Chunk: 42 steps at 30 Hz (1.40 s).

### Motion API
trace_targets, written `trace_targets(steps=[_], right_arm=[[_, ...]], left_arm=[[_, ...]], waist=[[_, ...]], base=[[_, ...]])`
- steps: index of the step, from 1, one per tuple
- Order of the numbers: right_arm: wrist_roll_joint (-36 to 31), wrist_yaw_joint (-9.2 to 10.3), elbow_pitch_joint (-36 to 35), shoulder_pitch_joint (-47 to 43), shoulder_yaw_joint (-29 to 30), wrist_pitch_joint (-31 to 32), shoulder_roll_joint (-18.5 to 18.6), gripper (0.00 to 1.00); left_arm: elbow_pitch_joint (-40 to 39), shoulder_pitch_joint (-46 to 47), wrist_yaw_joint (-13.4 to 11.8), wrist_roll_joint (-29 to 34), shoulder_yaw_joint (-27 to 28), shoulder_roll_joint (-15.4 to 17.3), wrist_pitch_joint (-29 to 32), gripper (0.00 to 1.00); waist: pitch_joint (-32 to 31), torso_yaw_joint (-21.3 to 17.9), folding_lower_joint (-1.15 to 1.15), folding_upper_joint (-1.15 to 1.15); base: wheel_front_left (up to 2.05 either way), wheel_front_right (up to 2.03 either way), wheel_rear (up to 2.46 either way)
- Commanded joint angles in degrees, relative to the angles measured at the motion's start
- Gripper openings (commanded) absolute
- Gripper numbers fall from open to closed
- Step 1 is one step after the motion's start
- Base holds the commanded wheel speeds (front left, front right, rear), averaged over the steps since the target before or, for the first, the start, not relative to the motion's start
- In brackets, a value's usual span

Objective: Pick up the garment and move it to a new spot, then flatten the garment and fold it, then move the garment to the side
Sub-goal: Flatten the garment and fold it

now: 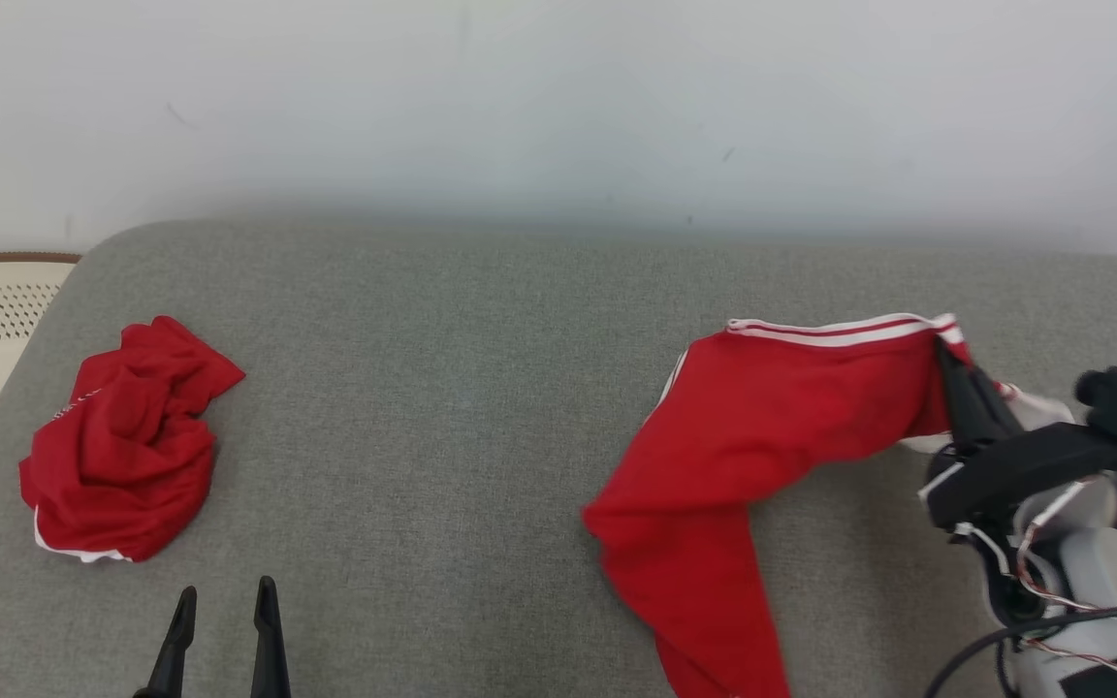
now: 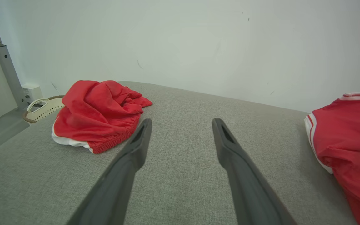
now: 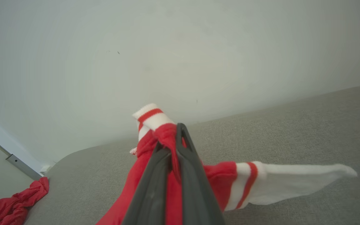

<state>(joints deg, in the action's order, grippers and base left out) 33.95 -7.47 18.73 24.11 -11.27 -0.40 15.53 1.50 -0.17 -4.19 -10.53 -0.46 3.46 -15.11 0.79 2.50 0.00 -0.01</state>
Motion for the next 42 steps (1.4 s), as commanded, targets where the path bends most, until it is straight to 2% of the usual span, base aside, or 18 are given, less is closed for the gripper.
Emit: trace_targets(steps=[1, 6, 10, 11, 12, 13, 19, 24, 27, 34, 42], right_arm=[[-0.55, -0.05, -0.68, -0.95, 0.70, 0.34, 0.41, 0.00], [-4.29, -0.05, -4.30, -3.96, 7.04, 3.45, -0.23, 0.00], [-7.97, -0.05, -6.19, -5.82, 8.73, 5.52, -0.87, 0.00], [-8.88, -0.05, -6.53, -6.13, 9.07, 5.75, -1.11, 0.15], [-9.69, -0.05, -6.97, -6.31, 9.32, 5.73, -1.28, 0.50], [-10.32, -0.05, -7.39, -6.63, 9.67, 5.85, -1.69, 1.00], [-12.52, -0.05, -10.62, -7.47, 10.63, 2.56, -3.39, 1.00], [-11.38, -0.05, -13.71, -8.83, 10.76, -0.18, -4.44, 1.00], [-9.65, -0.05, -14.97, -9.83, 10.58, 0.67, -4.93, 1.00], [-10.90, -0.05, -18.08, -12.99, 10.92, -0.41, -5.35, 1.00], [-13.35, -0.05, -22.22, -17.32, 11.19, -5.94, -6.76, 1.00]], left_arm=[[0.00, -0.41, 0.04, 0.48, 0.17, 0.08, -0.12, 1.00], [0.30, -0.31, 0.42, 0.48, 0.16, -0.11, -0.12, 1.00], [0.47, -0.33, 0.52, 0.55, 0.34, -0.22, -0.12, 1.00], [0.51, -0.26, 0.62, 0.56, 0.40, -0.23, -0.12, 1.00], [0.54, -0.18, 0.71, 0.56, 0.44, -0.25, -0.12, 1.00], [0.57, -0.11, 0.81, 0.55, 0.50, -0.28, -0.12, 1.00], [0.51, -0.06, 0.75, 0.65, 0.74, -0.41, -0.12, 1.00], [0.67, -0.15, 0.79, 0.60, 0.52, -0.46, -0.12, 1.00], [0.70, -0.36, 0.73, 0.47, 0.30, -0.48, -0.12, 1.00], [0.60, -0.73, 0.89, 0.37, -0.45, -0.51, -0.12, 1.00], [0.74, -0.70, 0.93, 0.09, -1.97, -0.54, -0.12, 1.00]], waist=[[0.15, -0.04, 0.00, 0.01], [0.49, 0.32, 0.00, 0.01], [0.65, 0.75, 0.00, 0.01], [0.70, 0.83, 0.00, 0.01], [0.75, 0.91, 0.00, 0.01], [0.79, 0.95, 0.00, 0.01], [0.82, 0.71, 0.00, 0.01], [0.59, 0.14, 0.00, 0.01], [0.41, -0.27, 0.00, 0.01], [0.13, -1.23, 0.00, 0.01], [0.15, -2.28, 0.00, 0.01]], base=[[0.00, 0.00, 0.00], [0.00, 0.00, 0.00], [0.00, 0.00, 0.00], [0.00, 0.00, 0.00], [0.00, 0.00, 0.00], [0.00, 0.00, 0.00], [0.00, 0.00, 0.00], [0.00, 0.00, 0.00], [0.00, 0.00, 0.00], [0.00, 0.00, 0.00], [0.00, 0.00, 0.00]])
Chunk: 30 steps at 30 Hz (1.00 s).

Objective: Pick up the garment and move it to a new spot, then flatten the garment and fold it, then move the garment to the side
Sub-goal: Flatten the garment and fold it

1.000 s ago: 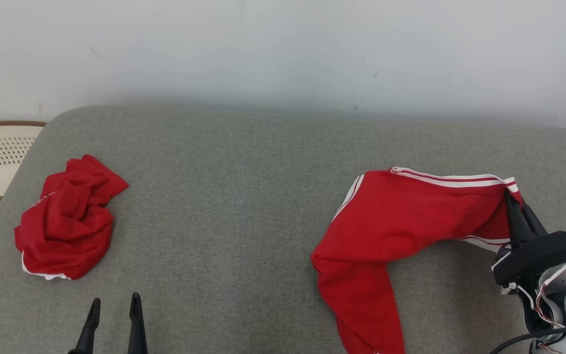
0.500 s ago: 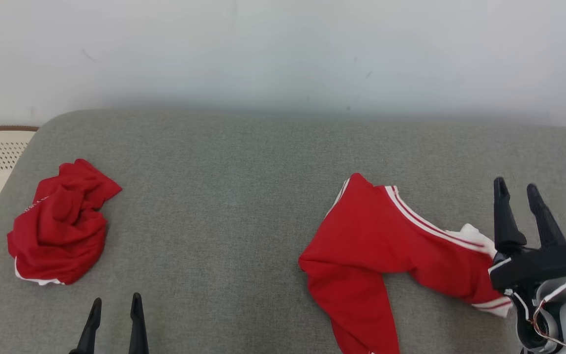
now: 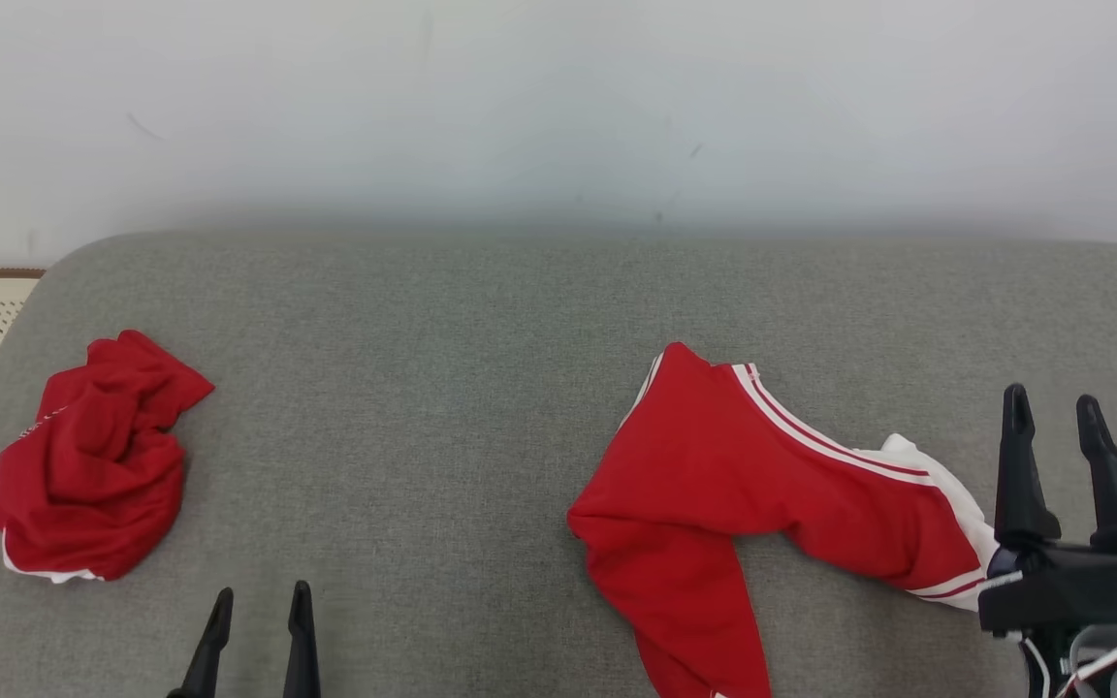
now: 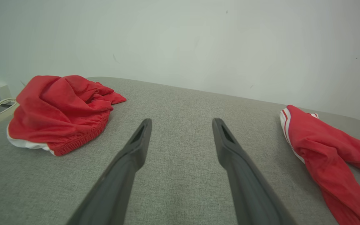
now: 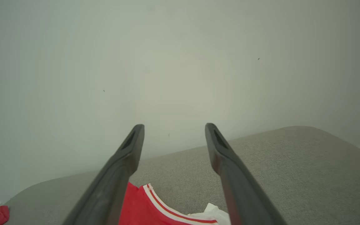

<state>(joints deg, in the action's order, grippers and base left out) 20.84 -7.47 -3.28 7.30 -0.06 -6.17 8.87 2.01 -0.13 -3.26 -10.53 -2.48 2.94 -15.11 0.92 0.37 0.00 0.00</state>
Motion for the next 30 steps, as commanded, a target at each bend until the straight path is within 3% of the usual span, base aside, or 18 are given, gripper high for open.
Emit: trace_targets(steps=[1, 14, 24, 30], right_arm=[[-0.65, -0.05, -0.85, -1.26, -0.11, -0.78, -0.29, 1.00], [-6.80, -0.05, -3.46, -9.23, -1.90, -2.55, -2.54, 1.00], [-7.80, -0.05, -3.31, -9.75, -1.58, -2.59, -3.37, 1.00], [-7.95, -0.05, -2.93, -8.86, -1.88, -2.78, -3.52, 1.00]], left_arm=[[0.37, -0.76, 0.04, 0.05, -0.26, -0.04, -0.12, 1.00], [2.62, -0.05, 0.71, -1.67, -5.40, -0.04, -0.12, 1.00], [9.15, 2.43, 4.11, -4.61, -23.27, -0.01, -0.02, 1.00], [12.85, 5.52, 3.87, -6.28, -31.91, 0.00, 0.02, 1.00]], waist=[[0.01, -0.29, 0.00, 0.00], [-0.50, -1.22, 0.00, 0.00], [0.25, -2.11, 0.00, 0.00], [1.27, -4.27, 0.00, 0.00]], base=[[0.00, 0.00, 0.00], [0.00, 0.00, 0.00], [0.00, 0.00, 0.00], [0.00, 0.00, 0.00]])
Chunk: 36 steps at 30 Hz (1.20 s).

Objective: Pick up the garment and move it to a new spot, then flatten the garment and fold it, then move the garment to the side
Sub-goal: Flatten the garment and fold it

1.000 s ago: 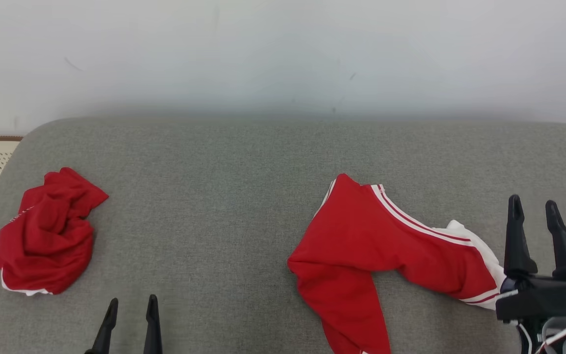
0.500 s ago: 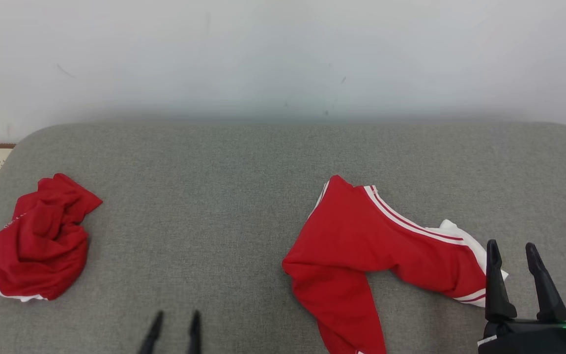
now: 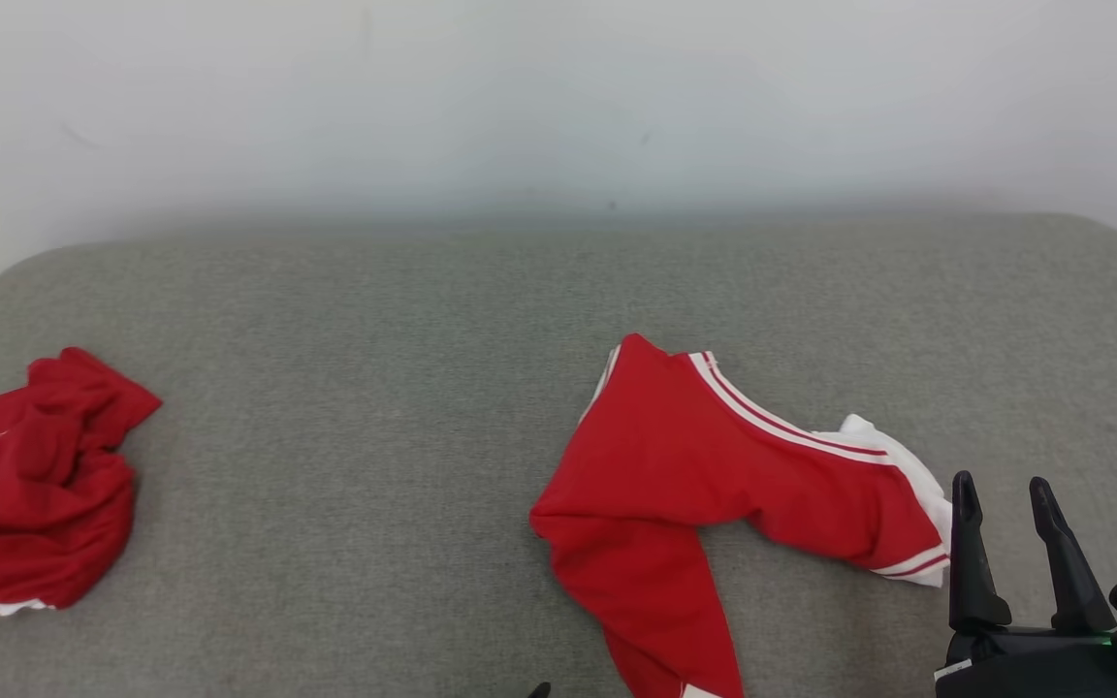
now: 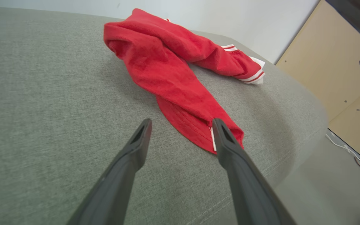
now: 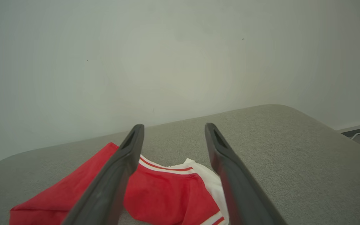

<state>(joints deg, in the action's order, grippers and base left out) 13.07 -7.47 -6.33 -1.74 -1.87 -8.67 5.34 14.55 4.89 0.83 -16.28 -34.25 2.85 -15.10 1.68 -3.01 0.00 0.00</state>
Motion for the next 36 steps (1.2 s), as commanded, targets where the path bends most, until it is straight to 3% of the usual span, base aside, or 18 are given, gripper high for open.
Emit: trace_targets(steps=[1, 15, 36], right_arm=[[-0.25, -0.05, 0.24, 0.33, -0.15, -0.39, -0.02, 1.00], [-0.37, -0.05, 1.15, 0.50, -0.30, -1.06, -0.72, 1.00], [-0.91, -0.05, 2.62, 1.53, -0.73, -1.02, -0.91, 1.00]], left_arm=[[1.06, 1.09, -0.35, -0.84, -1.12, 0.09, 0.00, 1.00], [11.78, 9.40, -0.93, -4.61, -9.53, 0.12, -0.10, 1.00], [22.59, 19.93, -2.49, -16.50, -20.45, 0.12, -0.12, 1.00]], waist=[[0.64, -1.42, 0.00, 0.00], [1.92, -7.00, 0.00, 0.00], [2.67, -8.46, 0.00, 0.00]], base=[[0.00, 0.00, 0.00], [0.00, 0.00, 0.00], [0.00, 0.00, 0.00]])
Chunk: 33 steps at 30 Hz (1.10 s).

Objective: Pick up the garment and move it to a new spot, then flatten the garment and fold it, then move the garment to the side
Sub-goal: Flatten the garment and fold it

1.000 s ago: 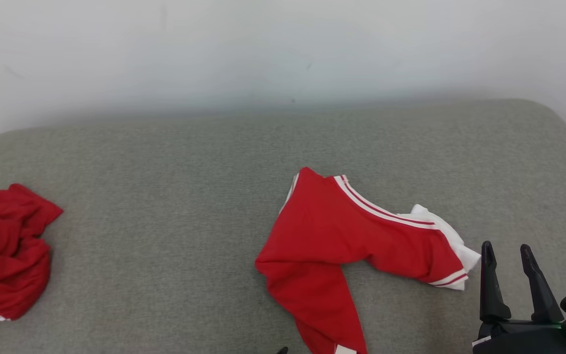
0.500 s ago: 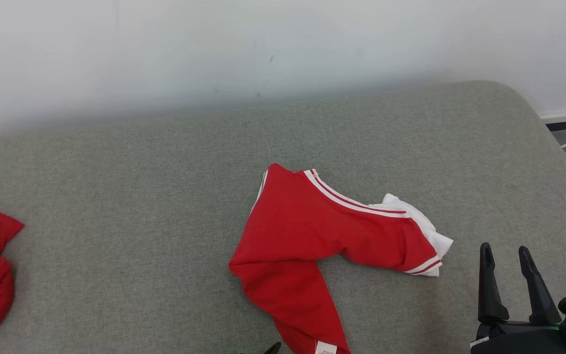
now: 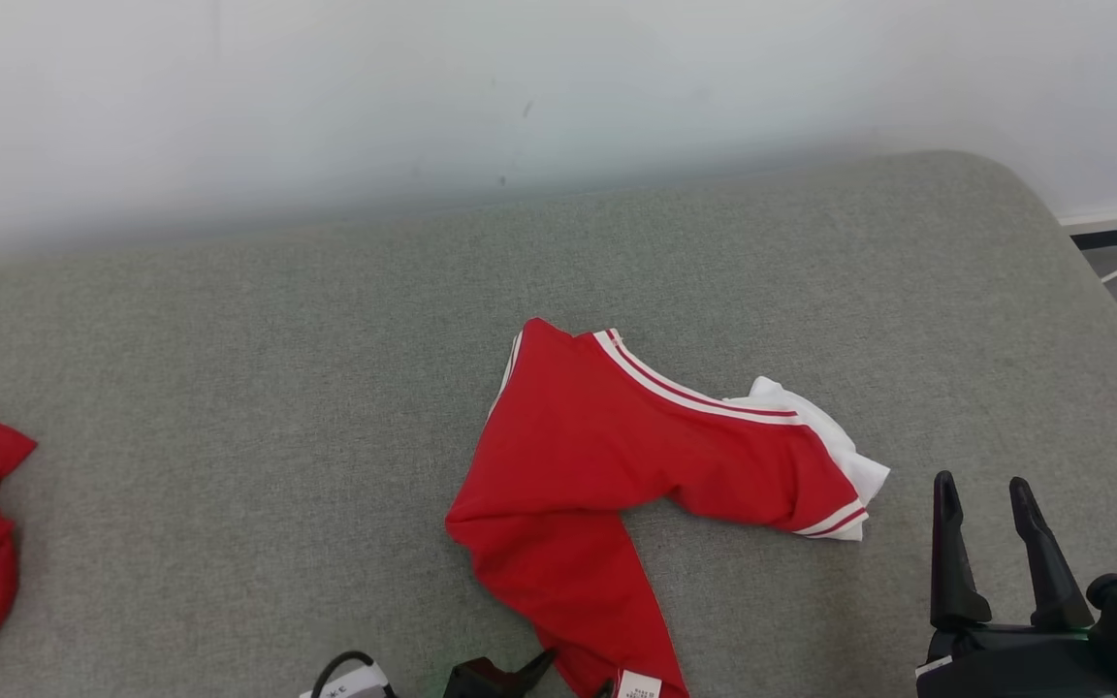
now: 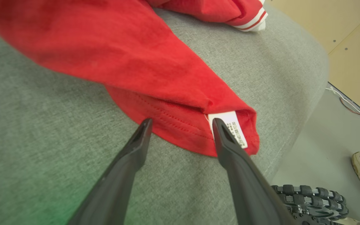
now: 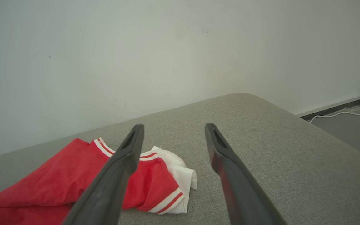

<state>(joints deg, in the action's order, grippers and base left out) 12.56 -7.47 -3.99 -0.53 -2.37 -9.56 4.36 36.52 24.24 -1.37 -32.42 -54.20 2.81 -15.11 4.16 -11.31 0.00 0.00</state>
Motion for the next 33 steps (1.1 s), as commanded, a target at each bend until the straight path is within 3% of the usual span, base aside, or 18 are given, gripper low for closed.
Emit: trace_targets(steps=[1, 7, 8, 9, 10, 18, 26, 33], right_arm=[[-0.48, -0.05, 0.28, 0.54, -0.37, -0.14, 0.06, 1.00], [-0.62, -0.05, 0.50, 0.88, -0.74, -0.21, -0.05, 1.00], [-0.61, -0.05, 0.55, 0.92, -0.72, -0.21, -0.07, 1.00], [-0.68, -0.05, 0.58, 0.94, -0.70, -0.23, -0.09, 1.00], [-0.72, -0.05, 0.62, 0.95, -0.67, -0.29, -0.13, 1.00], [-1.12, -0.05, 0.99, 0.81, -0.85, -0.52, -0.40, 1.00], [-1.00, -0.05, 0.98, -0.26, 0.25, -0.98, -0.65, 1.00], [-0.58, -0.05, 1.46, -1.51, 0.32, -1.14, -0.90, 1.00]], left_arm=[[0.97, 1.20, -0.36, -0.98, -0.89, 0.11, -0.11, 1.00], [4.97, 3.20, -1.18, -2.62, -4.82, 0.23, -0.05, 1.00], [5.54, 3.55, -1.36, -2.61, -5.55, 0.22, -0.03, 0.77], [5.76, 3.78, -1.30, -2.89, -6.05, 0.22, 0.02, 0.42], [5.69, 4.11, -1.78, -2.74, -6.49, 0.19, 0.01, 0.01], [4.39, 5.51, -3.76, -1.81, -7.81, 0.13, -0.06, 0.00], [-0.91, 5.25, -5.78, -0.29, -1.60, 0.25, -0.08, 0.00], [-8.31, 0.73, -6.88, 2.27, 6.49, 5.94, -0.08, 0.00]], waist=[[0.28, -0.24, 0.00, 0.00], [0.61, -0.55, 0.00, 0.00], [0.65, -0.54, 0.00, 0.00], [0.67, -0.51, 0.00, 0.00], [0.66, -0.46, 0.00, 0.00], [0.18, 0.13, 0.00, 0.00], [-0.67, 2.19, 0.00, 0.00], [-2.07, 5.20, 0.00, 0.00]], base=[[0.00, 0.00, 0.00], [0.00, 0.00, 0.00], [0.00, 0.00, 0.00], [0.00, 0.00, 0.00], [0.00, 0.00, 0.00], [0.00, 0.00, 0.00], [0.00, 0.00, 0.00], [0.00, 0.00, 0.00]])
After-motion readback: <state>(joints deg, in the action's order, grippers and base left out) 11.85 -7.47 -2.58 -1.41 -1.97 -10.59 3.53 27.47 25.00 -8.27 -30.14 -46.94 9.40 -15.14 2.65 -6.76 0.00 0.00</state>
